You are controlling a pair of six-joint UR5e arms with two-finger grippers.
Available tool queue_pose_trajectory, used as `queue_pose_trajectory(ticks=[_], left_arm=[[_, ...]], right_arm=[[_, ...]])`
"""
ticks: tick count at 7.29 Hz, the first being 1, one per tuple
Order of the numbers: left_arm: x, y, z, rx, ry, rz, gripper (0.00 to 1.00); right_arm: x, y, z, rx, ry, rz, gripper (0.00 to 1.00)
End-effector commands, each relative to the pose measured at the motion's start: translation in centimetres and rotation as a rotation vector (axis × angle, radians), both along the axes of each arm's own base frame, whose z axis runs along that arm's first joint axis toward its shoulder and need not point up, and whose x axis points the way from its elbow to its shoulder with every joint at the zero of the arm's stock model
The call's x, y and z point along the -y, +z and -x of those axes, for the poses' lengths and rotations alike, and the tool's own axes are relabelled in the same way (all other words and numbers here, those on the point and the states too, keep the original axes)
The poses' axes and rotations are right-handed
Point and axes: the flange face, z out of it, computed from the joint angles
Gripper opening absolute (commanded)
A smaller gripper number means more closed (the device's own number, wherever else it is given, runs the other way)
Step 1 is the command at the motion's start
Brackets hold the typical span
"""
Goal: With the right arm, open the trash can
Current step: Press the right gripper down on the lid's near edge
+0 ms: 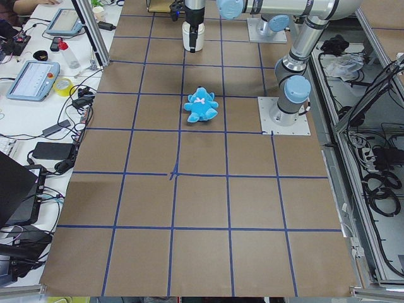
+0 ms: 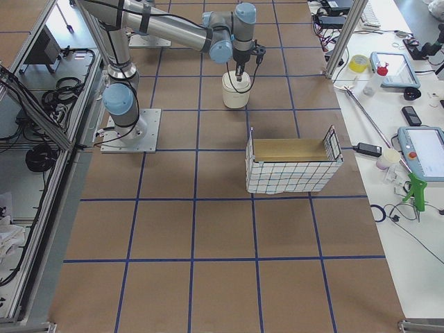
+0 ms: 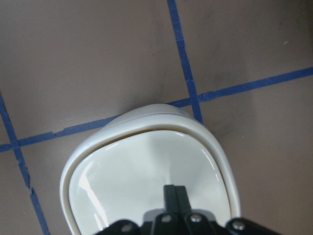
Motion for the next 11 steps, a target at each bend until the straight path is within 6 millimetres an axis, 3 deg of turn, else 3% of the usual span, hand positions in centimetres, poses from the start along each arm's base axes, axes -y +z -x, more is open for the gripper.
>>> queue_pose_trajectory(ticks=[1,11], left_arm=[[0.0,0.0,0.0,0.000,0.001,0.000,1.00],[0.0,-0.1,0.0,0.000,0.001,-0.001,1.00]], right_arm=[[-0.1,-0.3,0.0,0.006,0.001,-0.001,0.00],[0.4,-1.4,-0.1,0.008,0.003,0.008,0.00]])
